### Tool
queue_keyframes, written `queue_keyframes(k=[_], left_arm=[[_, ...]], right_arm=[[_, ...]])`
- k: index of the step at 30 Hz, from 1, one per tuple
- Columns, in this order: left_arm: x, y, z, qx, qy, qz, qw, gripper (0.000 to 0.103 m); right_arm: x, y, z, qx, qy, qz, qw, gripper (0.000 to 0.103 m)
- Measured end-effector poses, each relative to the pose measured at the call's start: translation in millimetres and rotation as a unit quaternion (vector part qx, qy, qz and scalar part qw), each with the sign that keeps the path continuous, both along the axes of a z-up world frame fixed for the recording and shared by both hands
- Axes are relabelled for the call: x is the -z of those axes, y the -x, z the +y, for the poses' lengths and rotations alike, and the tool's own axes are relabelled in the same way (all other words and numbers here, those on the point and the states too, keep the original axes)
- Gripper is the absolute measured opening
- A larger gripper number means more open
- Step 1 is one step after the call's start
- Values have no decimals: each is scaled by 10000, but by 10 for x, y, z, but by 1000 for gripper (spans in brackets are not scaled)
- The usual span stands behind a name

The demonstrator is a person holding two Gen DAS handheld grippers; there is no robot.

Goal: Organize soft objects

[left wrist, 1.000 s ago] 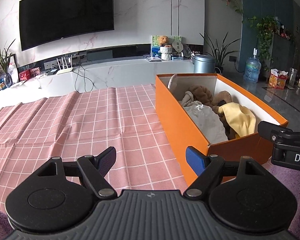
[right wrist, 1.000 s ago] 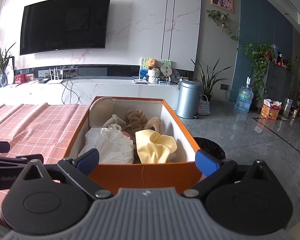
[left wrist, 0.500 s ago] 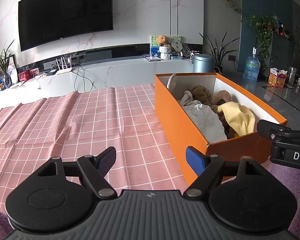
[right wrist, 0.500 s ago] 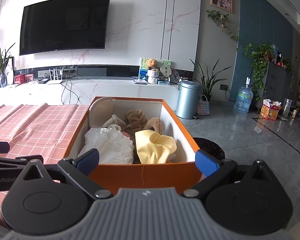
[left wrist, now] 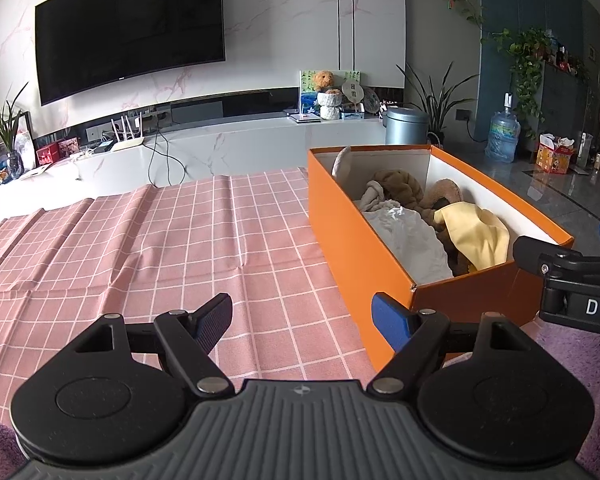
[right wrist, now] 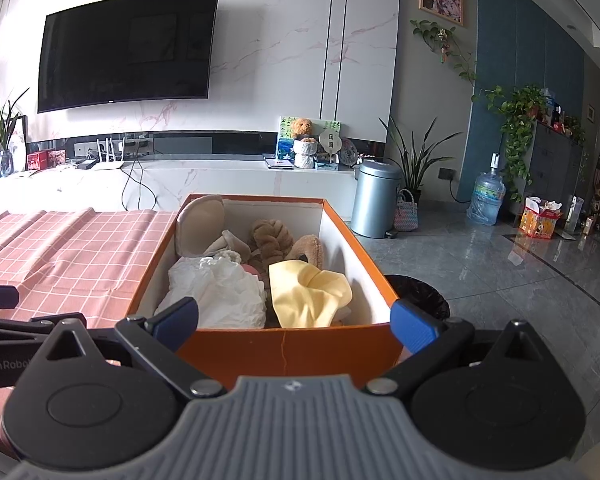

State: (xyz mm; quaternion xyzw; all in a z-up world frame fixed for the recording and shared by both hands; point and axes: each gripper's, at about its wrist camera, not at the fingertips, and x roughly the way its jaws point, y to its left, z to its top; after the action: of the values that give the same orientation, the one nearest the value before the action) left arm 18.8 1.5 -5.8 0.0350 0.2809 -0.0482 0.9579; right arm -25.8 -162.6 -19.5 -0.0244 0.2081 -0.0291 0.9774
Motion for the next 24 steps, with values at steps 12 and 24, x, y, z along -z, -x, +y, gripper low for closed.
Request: queue_keyframes(k=[12, 24], left_arm=[[6, 12, -8, 33, 6, -1, 10000, 93], [11, 11, -9, 85, 27, 42, 10000, 93]], right_arm=[[6, 12, 19, -2, 14, 22, 10000, 100], [12, 12, 43, 2, 7, 35, 10000, 100]])
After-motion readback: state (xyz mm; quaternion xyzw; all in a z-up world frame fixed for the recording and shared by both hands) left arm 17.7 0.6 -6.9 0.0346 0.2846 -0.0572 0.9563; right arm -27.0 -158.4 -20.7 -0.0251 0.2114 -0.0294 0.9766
